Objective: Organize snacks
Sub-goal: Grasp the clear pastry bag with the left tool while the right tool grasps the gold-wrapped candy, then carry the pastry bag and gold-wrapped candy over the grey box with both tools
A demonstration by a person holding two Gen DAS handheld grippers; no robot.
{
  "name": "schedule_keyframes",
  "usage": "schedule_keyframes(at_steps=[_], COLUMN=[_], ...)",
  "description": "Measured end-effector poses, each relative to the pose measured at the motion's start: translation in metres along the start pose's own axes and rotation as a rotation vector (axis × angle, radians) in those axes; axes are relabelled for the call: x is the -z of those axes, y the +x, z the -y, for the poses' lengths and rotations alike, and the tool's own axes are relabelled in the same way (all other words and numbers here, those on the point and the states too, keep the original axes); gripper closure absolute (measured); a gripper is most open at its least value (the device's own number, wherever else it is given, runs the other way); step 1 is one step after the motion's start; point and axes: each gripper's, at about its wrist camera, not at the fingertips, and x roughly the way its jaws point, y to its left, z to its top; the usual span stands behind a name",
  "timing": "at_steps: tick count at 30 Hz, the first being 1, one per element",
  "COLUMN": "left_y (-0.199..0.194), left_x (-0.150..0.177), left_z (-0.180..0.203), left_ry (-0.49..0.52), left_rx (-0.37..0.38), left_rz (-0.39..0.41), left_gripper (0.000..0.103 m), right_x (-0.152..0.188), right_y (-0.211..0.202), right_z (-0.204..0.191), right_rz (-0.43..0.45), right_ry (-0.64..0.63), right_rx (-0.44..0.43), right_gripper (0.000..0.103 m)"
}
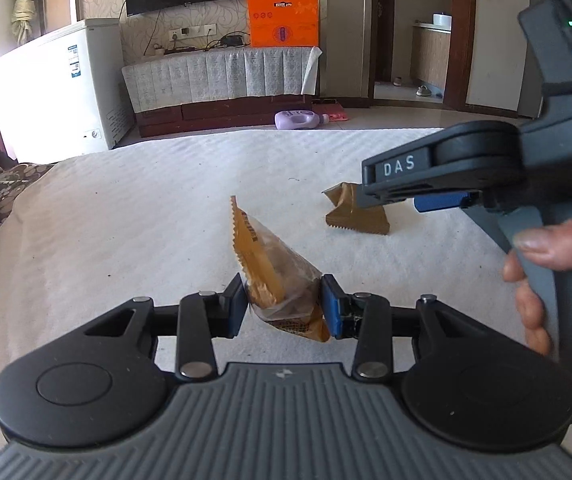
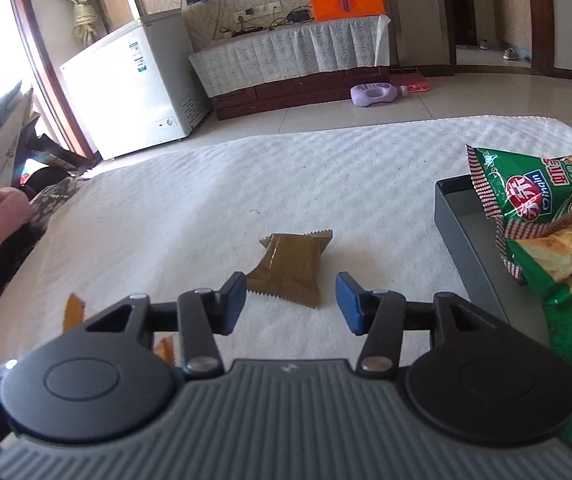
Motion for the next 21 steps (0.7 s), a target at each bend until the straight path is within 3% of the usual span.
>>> schedule_keyframes(at_steps=[6, 11, 12, 15, 17, 21], left_y=[0.006, 0.013, 0.014, 0.018, 0.022, 0.037], left_x=[0.006, 0.005, 0.005, 0.004, 0.004, 0.006], left_z=[-0.009, -0.004, -0.003, 0.003, 0.005, 0.002], left_ry=[-0.003, 0.030, 0.029, 0.039, 0.042, 0.014], left_rx=[0.008, 0.007, 0.008, -0.004, -0.001, -0.003], left_rz=[-0.042, -0.029, -0.029, -0.017, -0.027, -0.073], left_gripper=[0.058, 0.057, 0.057, 0.056, 0.047, 0.046], right_x=[-0.004, -0.003, -0.004, -0.005, -0.006, -0.009], right_y=[0.035, 0.047, 0.047, 0.044, 0.039, 0.015], right_z=[-0.001, -0.015, -0.016, -0.017, -0.013, -0.013], right_rz=[-0.033, -0.015, -0.015, -0.025, -0.034, -0.019], right_ry=[0.112, -0.015, -0.033, -0.049, -0.040, -0.062], right_rx=[0.039, 0.045, 0.034, 0.019, -0.004, -0.038], right_gripper=[0.046, 0.047, 0.054, 0.056, 0.057, 0.059])
